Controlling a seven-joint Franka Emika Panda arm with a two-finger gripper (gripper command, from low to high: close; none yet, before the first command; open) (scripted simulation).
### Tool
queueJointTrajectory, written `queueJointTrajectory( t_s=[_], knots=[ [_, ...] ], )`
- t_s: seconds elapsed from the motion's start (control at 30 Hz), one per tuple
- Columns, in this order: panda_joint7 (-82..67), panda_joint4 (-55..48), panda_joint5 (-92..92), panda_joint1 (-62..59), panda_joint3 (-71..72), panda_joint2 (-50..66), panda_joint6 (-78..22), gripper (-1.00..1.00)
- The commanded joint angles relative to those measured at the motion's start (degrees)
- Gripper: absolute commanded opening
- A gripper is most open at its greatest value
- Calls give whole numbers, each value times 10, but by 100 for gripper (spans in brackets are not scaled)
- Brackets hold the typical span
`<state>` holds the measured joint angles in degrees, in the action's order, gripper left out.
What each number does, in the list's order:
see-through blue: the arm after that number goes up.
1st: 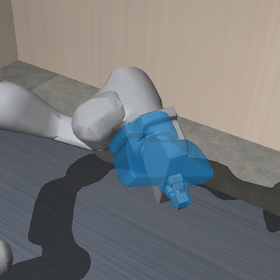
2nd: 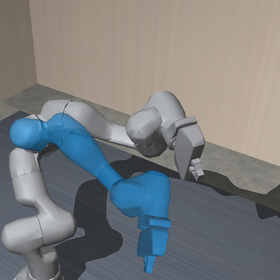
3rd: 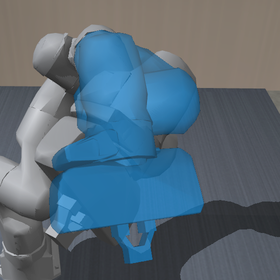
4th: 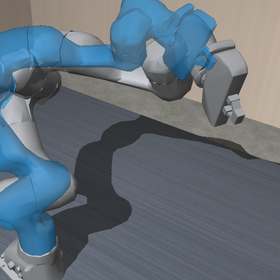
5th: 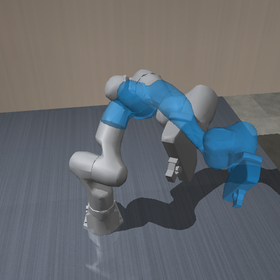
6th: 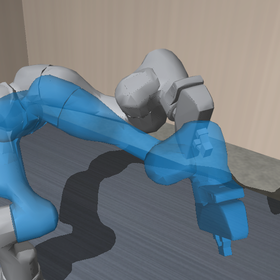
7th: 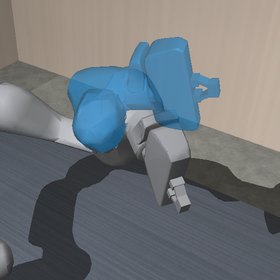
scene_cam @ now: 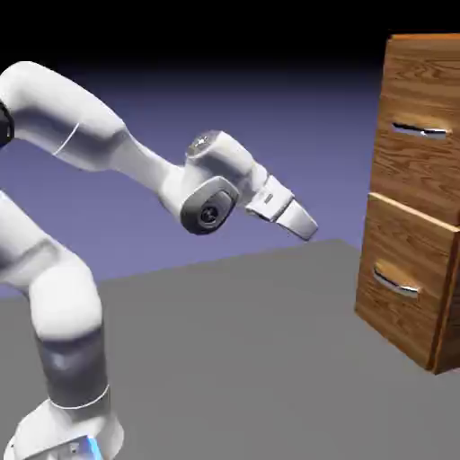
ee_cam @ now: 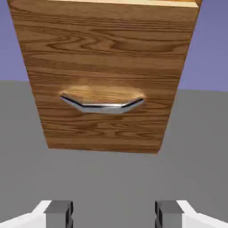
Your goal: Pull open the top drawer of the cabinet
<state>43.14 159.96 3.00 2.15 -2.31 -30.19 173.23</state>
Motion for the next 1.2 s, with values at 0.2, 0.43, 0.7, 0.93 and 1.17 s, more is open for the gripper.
queueJointTrajectory(
  t_s=[0.2, 0.43, 0.7, 0.93, 1.17],
  knots=[
    [39, -61, 174, 85, -134, 144, -45, 0],
    [79, -121, 349, 169, -268, 287, -91, 0],
    [124, -191, 548, 266, -421, 451, -143, 0],
    [164, -251, 723, 351, -555, 595, -188, 0],
    [203, -312, 897, 435, -688, 738, -233, 0]
  ],
)
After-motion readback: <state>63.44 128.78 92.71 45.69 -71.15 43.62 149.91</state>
